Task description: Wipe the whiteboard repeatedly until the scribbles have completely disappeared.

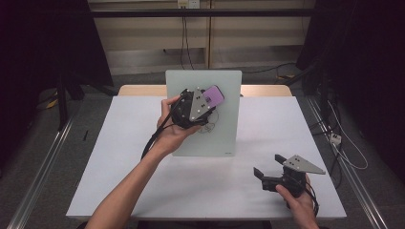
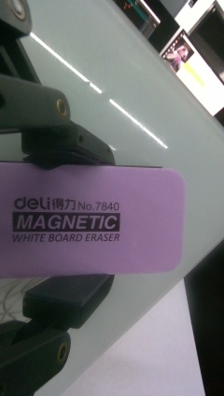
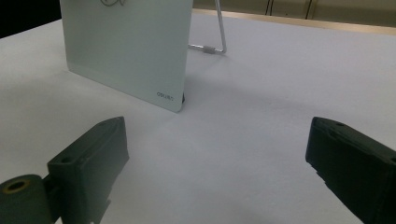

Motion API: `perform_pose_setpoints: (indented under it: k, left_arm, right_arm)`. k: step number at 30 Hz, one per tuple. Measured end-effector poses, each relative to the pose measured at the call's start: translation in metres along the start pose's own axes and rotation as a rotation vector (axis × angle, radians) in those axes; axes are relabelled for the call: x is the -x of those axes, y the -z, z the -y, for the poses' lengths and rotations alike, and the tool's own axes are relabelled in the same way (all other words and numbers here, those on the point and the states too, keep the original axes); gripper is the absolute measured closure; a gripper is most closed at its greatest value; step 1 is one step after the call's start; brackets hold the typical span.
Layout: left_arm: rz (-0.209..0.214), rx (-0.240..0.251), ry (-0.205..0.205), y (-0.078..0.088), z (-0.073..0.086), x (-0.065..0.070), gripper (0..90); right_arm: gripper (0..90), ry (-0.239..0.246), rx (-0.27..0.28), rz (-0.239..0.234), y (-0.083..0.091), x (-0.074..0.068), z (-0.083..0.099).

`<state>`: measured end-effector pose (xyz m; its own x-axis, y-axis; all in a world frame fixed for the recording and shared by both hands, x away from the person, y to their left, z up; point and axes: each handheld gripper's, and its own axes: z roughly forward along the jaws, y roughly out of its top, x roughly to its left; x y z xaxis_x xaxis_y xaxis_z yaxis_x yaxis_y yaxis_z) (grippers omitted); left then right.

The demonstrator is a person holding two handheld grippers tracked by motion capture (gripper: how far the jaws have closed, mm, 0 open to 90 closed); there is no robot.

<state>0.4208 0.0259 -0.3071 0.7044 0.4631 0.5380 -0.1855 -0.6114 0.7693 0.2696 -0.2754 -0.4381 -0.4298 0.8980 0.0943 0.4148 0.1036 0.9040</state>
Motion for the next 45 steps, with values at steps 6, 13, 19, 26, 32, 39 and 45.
perform_pose_setpoints:
  k: [6, 13, 19, 26, 32, 39, 45]
  left_arm:
    - [0.02, -0.007, -0.005, -0.003, 0.003, 0.007, 41.1]
    - [0.063, -0.024, -0.016, -0.006, 0.012, 0.022, 41.1]
    - [0.067, -0.037, -0.011, -0.006, 0.009, 0.018, 41.1]
    - [0.016, -0.024, 0.031, 0.003, -0.002, -0.009, 41.1]
    - [0.003, -0.009, 0.064, 0.009, -0.009, -0.03, 41.1]
    - [0.032, -0.034, 0.014, 0.001, -0.006, -0.011, 41.1]
    - [0.065, -0.044, -0.006, -0.004, 0.002, 0.007, 41.1]
  right_arm:
    - [5.6, 0.002, 0.0, 0.0, 0.0, 0.0, 0.0]
    - [5.6, 0.001, 0.0, 0.001, 0.001, 0.0, 0.0]
    - [5.6, 0.003, 0.0, 0.002, 0.001, 0.0, 0.0]
    - [5.6, 0.0, 0.002, 0.004, 0.002, 0.001, 0.0]
    - [5.7, -0.002, 0.0, 0.006, 0.001, 0.0, 0.0]
    - [5.7, -0.003, 0.002, 0.005, 0.002, 0.0, 0.0]
    - [5.7, 0.003, -0.001, 0.004, 0.003, 0.0, 0.0]
